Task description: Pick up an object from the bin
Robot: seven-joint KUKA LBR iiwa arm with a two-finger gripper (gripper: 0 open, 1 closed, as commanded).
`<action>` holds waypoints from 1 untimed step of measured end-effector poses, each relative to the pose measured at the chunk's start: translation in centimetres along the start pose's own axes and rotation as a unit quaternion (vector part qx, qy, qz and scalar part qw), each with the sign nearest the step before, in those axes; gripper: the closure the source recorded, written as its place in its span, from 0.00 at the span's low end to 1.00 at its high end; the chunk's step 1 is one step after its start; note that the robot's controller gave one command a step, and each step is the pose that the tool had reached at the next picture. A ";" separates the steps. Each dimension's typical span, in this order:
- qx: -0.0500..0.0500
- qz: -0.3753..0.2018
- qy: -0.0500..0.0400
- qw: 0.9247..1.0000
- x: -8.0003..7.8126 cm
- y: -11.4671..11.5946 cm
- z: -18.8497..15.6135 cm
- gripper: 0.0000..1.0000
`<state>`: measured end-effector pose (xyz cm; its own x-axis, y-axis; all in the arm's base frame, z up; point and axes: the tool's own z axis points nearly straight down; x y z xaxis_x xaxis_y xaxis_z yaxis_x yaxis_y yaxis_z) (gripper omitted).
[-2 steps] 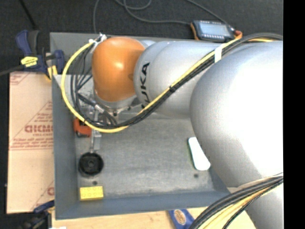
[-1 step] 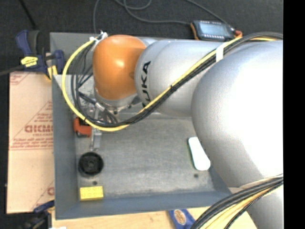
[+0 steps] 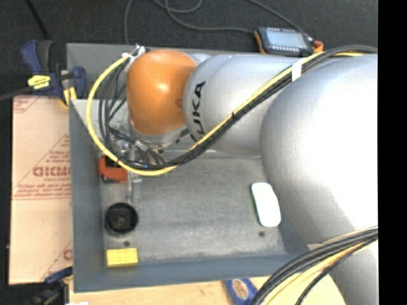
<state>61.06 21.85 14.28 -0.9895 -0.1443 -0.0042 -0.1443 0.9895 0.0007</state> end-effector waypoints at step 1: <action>0.000 -0.053 0.001 0.999 2.8 0.0 -0.4 0.00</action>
Offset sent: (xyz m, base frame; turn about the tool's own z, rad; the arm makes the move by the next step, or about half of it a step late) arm -0.0630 -0.0033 0.0009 -0.3131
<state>58.26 21.41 14.62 -0.9689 -0.2476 -0.0018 -0.2476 0.9689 0.0003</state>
